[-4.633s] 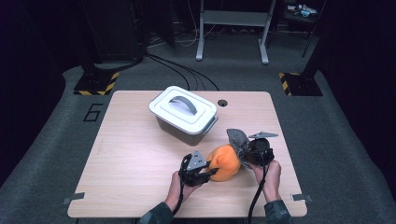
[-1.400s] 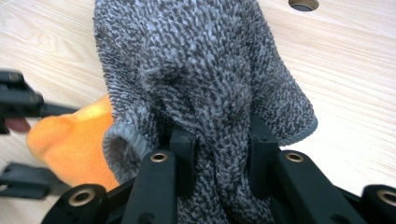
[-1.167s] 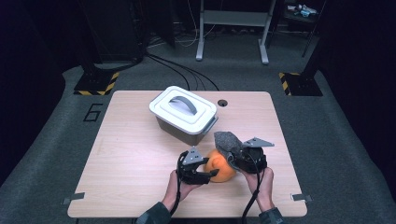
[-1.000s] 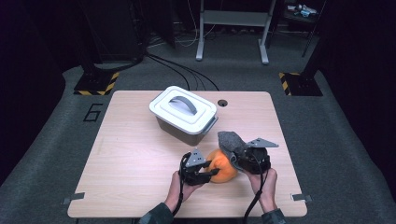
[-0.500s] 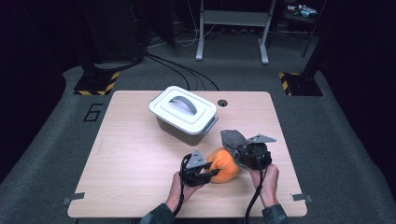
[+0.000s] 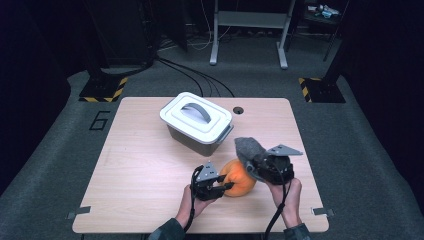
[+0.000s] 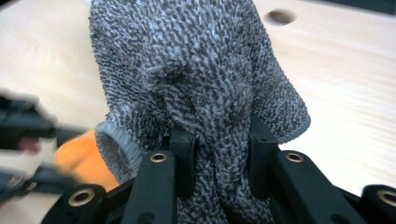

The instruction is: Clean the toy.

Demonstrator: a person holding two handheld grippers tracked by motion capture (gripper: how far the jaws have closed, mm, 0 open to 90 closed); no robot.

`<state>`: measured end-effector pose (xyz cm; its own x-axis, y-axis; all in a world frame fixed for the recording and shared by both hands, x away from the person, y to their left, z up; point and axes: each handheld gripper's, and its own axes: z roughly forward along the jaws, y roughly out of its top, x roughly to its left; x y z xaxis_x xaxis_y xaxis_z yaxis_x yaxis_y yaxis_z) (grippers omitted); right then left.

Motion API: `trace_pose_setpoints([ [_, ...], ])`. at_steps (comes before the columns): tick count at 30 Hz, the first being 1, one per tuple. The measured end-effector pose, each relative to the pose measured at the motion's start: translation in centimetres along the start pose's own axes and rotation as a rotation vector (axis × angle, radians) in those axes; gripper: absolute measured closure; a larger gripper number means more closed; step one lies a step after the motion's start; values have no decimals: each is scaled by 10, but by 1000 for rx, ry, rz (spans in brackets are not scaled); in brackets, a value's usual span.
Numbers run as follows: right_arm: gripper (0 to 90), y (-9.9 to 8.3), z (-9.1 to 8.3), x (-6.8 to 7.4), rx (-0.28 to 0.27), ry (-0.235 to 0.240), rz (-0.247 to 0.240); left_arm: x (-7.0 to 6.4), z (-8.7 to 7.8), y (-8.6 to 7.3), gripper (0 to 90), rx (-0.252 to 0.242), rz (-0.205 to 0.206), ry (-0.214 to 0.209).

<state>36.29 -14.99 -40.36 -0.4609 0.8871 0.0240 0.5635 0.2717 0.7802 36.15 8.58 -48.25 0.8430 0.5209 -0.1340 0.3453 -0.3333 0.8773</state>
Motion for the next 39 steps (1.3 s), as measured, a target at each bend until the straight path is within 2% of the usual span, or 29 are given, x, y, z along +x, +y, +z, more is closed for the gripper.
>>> trace_pose_setpoints([
  [1,693,-1,4,3,20,2,-15,0,0,-1,664,1,0,-1],
  [3,693,-5,17,4,52,-25,-29,1,-2,-1,665,5,-1,2],
  [4,692,-7,21,-2,52,-26,-8,2,-2,-2,667,-1,-3,8],
  [5,692,-8,25,-7,56,-48,4,3,-2,-2,667,-4,-6,5],
  [6,692,-9,29,-13,80,-101,14,3,-2,-2,668,-1,-6,1],
  [8,691,-12,37,-24,114,-116,42,3,-2,-2,668,-5,-8,3],
  [10,691,-14,40,-31,139,-136,47,4,-2,-2,668,-5,-10,0],
  [12,690,-14,33,-33,120,-136,65,5,-2,-1,668,-3,-12,6],
  [13,690,-13,27,-33,93,-138,63,5,-3,-1,668,0,-14,1],
  [15,690,-9,12,-26,36,-101,64,6,-2,-1,668,-4,-25,0],
  [18,688,-4,-4,-6,-5,-35,18,7,-3,-1,668,-3,-27,-6],
  [21,684,-8,1,15,26,23,-40,6,-3,-1,668,1,-21,-5],
  [22,685,-10,6,19,45,3,-68,6,-3,-2,668,0,-20,1],
  [23,686,-14,11,19,45,-9,-68,6,-2,-2,668,-2,-19,3],
  [25,686,-16,14,11,43,-5,-38,6,-2,-1,669,-1,-17,3],
  [26,686,-15,17,7,54,-50,-34,6,-2,-1,669,-1,-17,2],
  [27,686,-16,19,3,65,-65,-36,6,-2,-1,669,-2,-18,2],
  [28,686,-18,22,-5,75,-64,-5,6,-2,-1,669,-2,-17,2],
  [29,685,-19,24,-10,80,-77,5,6,-2,-1,669,-3,-21,3],
  [33,683,-21,23,-27,103,-155,36,7,-3,-2,670,-5,-28,-1],
  [34,679,-21,22,-33,107,-178,44,8,-4,-2,670,1,-19,-3],
  [38,672,-25,24,-55,113,-218,82,8,-4,-2,670,-4,-23,-1],
  [39,669,-26,27,-62,127,-240,87,8,-4,-2,670,-5,-29,-1],
])
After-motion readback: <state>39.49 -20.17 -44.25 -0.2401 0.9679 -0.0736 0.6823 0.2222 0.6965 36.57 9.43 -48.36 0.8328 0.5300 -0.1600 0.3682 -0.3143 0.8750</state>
